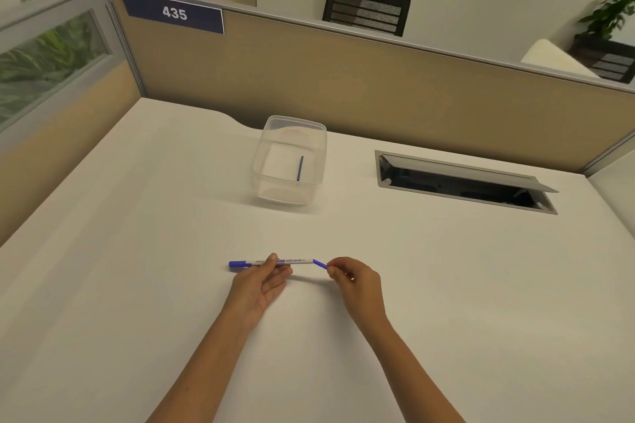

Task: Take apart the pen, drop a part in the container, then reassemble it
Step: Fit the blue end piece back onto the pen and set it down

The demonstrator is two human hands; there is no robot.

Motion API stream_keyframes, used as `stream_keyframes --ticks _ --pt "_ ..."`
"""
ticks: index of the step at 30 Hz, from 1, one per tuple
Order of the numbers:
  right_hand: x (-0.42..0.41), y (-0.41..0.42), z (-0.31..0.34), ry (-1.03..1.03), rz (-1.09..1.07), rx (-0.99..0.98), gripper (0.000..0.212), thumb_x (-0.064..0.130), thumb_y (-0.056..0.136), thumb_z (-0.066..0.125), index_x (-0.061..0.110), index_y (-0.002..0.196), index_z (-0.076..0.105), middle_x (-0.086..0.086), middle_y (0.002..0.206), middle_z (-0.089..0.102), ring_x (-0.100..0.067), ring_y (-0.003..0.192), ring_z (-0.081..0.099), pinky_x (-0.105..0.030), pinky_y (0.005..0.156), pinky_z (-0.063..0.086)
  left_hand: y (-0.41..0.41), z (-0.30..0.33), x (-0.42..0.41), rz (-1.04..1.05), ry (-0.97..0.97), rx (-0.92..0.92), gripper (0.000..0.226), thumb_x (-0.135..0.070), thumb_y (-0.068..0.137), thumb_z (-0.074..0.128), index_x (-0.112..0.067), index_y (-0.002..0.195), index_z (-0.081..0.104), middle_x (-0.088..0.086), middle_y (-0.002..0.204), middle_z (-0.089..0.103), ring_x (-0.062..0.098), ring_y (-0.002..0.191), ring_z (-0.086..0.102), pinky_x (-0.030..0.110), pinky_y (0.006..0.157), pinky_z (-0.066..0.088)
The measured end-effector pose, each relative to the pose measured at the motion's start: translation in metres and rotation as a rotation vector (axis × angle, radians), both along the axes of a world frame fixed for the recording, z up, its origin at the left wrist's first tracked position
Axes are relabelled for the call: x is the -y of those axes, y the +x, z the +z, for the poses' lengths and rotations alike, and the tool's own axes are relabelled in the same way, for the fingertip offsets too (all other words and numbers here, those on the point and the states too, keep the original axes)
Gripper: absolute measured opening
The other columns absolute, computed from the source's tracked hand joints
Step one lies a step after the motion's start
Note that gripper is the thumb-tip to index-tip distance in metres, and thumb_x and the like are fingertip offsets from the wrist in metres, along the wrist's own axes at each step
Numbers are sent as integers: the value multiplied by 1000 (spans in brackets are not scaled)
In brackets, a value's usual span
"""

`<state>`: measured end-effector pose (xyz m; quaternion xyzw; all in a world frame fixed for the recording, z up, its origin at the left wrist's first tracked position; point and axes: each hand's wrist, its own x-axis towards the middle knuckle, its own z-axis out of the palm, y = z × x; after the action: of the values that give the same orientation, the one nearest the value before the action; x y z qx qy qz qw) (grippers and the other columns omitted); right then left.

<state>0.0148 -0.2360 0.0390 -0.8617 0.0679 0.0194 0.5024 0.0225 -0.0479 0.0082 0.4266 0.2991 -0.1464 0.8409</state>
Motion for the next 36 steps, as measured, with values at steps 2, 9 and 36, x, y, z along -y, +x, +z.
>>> stream_keyframes --ticks 2,9,36 --pt "0 1 2 -14 -1 17 14 7 83 64 18 84 72 3 85 69 -10 73 56 -21 66 42 0 0 0 1 4 0 15 -19 86 63 -6 92 68 7 79 77 18 80 74 34 80 52" --pt "-1 5 7 -70 52 134 23 -2 76 68 20 80 73 9 82 61 -10 76 60 -16 65 46 -1 0 1 -19 11 -4 17 -18 85 65 -5 94 69 8 82 77 21 85 73 34 79 53" --pt "22 -11 58 324 114 -107 11 22 89 62 14 85 68 2 74 67 -13 65 65 -20 61 52 -15 51 22 20 124 301 11 -20 82 68 -11 80 74 9 84 77 24 85 73 23 67 57"
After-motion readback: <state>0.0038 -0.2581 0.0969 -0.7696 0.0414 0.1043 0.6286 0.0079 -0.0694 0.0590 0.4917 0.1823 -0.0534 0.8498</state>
